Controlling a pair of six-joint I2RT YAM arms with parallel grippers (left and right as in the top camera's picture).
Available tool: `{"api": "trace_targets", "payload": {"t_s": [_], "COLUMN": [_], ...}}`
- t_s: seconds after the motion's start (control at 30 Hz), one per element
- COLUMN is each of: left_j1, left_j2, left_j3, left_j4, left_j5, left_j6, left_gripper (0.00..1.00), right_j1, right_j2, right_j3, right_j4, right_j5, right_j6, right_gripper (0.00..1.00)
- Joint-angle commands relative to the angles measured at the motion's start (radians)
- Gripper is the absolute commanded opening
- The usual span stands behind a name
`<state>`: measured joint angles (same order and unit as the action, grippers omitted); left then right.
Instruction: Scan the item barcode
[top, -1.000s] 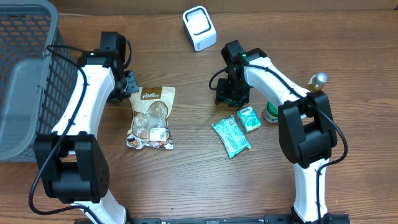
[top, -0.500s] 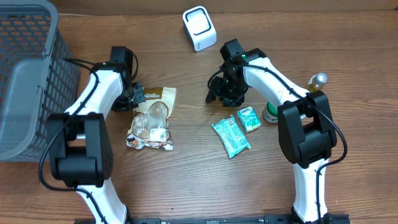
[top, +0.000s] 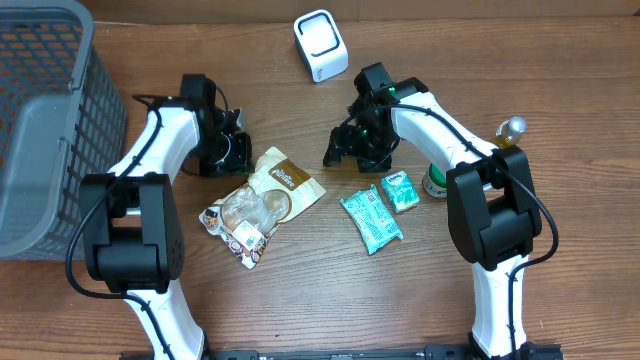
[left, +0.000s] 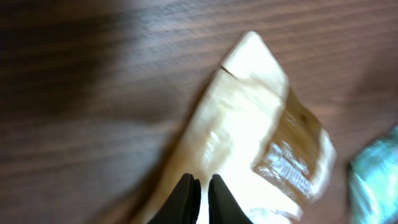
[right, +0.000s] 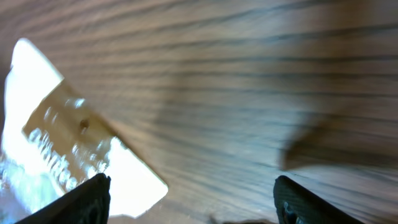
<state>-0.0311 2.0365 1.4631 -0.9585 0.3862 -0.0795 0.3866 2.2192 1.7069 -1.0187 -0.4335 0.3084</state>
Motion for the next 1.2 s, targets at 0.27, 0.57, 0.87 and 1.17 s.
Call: {"api": "trace_targets", "payload": {"t_s": [0.27,0.57,0.87,1.17], "left_j1": [-0.002,-0.002,-0.017,-0.018], "left_j2": [0.011,0.011,0.011,0.011], "left_j3": [0.206,0.193,0.072,-0.052], "left_j4": [-0.390,-0.511,-0.515,-0.382], "left_j5": [-0.159,-0.297,-0.341,-0.312], "left_j6": [-0.030,-0.114,-0.120,-0.131], "left_gripper": [0.12,0.04,0.04,0.04], "right_j1": [0.025,0.126,0.174,0.187], "right_j2": [0.014,0.016,0.016,0.016], "right_j3": [-0.005,-0.006,-0.006,-0.008], "right_j4": [0.009,0.087,0.154,0.146], "right_j5": [-0.163,-0.101,-0.057,-0.057], "right_j6": [-0.190,-0.209,-0.208,-0.208], "right_gripper": [0.83,0.83,0.84,0.83]}}
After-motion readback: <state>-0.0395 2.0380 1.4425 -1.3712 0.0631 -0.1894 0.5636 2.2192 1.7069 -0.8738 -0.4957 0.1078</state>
